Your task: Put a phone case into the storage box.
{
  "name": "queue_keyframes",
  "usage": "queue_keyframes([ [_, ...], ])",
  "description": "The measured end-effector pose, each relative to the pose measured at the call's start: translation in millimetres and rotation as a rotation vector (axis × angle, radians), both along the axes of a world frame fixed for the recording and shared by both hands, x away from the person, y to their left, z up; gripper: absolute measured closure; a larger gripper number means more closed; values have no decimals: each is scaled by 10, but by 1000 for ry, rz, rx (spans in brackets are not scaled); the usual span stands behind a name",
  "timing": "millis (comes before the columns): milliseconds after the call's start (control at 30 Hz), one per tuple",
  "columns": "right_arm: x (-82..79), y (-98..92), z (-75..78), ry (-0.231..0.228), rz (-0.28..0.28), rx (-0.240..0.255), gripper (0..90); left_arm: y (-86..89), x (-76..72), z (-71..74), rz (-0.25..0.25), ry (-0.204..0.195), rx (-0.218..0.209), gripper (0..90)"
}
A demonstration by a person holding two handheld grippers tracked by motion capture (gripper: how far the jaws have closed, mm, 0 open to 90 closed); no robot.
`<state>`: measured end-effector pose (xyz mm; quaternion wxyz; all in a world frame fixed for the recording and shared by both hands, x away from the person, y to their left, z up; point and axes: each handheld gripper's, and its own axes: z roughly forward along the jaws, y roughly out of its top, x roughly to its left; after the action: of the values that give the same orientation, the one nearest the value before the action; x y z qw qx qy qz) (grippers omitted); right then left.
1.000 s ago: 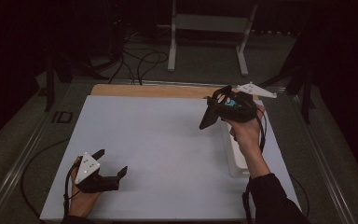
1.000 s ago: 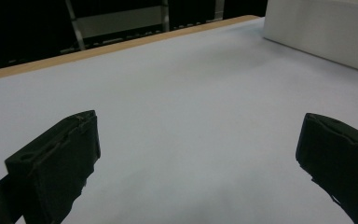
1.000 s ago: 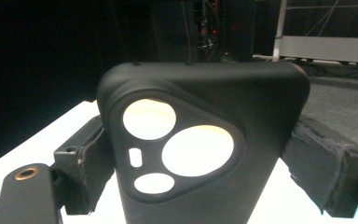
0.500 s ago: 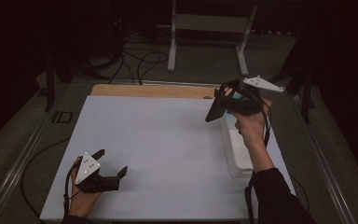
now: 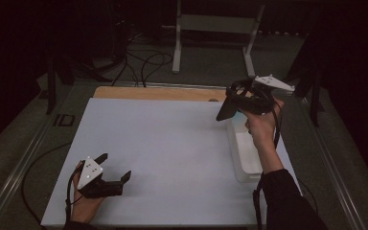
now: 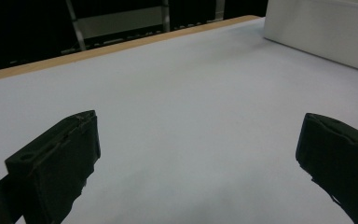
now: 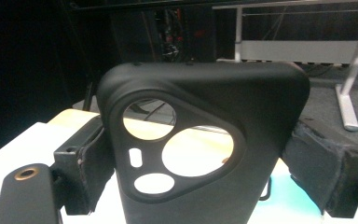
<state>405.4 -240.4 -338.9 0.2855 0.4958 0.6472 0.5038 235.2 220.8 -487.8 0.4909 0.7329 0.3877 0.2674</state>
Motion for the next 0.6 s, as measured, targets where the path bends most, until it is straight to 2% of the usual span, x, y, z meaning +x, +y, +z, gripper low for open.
queue_keyframes([
  [33,36,-35,-14,6,-23,-7,144,0,0,-1,-2,1,0,1],
  [600,136,-179,-44,24,-96,-10,144,-3,1,-3,-1,0,2,1],
])
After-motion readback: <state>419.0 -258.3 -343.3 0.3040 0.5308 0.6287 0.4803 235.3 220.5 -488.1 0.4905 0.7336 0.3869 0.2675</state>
